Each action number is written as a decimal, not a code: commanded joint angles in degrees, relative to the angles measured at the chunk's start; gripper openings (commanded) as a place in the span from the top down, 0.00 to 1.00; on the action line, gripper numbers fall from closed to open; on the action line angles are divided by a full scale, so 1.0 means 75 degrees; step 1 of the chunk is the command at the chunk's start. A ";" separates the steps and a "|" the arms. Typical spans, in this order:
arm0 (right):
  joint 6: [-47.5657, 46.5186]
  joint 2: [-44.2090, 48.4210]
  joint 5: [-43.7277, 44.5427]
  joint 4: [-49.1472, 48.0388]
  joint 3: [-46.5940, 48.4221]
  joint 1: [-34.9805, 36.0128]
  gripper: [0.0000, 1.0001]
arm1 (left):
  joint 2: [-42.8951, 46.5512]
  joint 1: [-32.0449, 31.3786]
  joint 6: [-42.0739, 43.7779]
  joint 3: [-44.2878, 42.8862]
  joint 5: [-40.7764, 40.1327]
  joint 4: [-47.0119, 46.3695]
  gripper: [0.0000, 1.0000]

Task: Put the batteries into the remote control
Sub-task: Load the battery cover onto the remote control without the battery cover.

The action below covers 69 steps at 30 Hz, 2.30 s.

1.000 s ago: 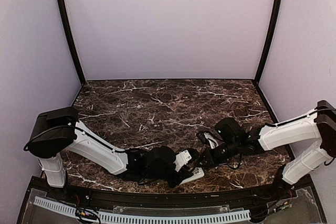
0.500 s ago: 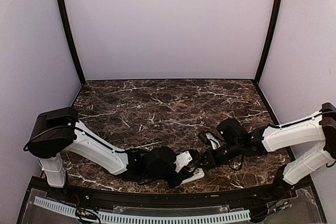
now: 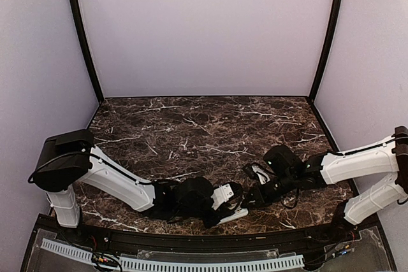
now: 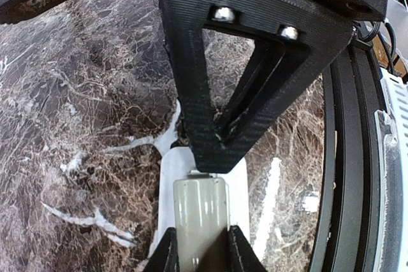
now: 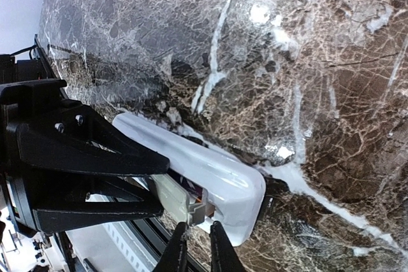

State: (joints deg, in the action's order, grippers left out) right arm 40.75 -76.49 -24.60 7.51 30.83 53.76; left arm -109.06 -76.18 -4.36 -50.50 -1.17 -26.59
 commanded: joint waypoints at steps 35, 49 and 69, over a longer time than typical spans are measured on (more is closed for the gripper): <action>0.0308 -0.0451 -0.0482 -0.0868 -0.0154 0.0121 1.00 | -0.0156 -0.0096 0.0368 0.0390 0.0918 0.1886 0.89; 0.0412 -0.0621 -0.0558 -0.0966 -0.0291 0.0167 1.00 | -0.0185 -0.0096 0.0486 0.0326 0.1033 0.2031 0.74; 0.0479 -0.0739 -0.0339 -0.1033 -0.0231 0.0293 1.00 | -0.0254 -0.0096 0.0458 0.0253 0.0972 0.2173 0.61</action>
State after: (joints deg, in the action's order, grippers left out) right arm 43.88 -80.36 -26.98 1.06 29.21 53.87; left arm -108.62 -75.75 -0.60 -50.61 1.30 -23.44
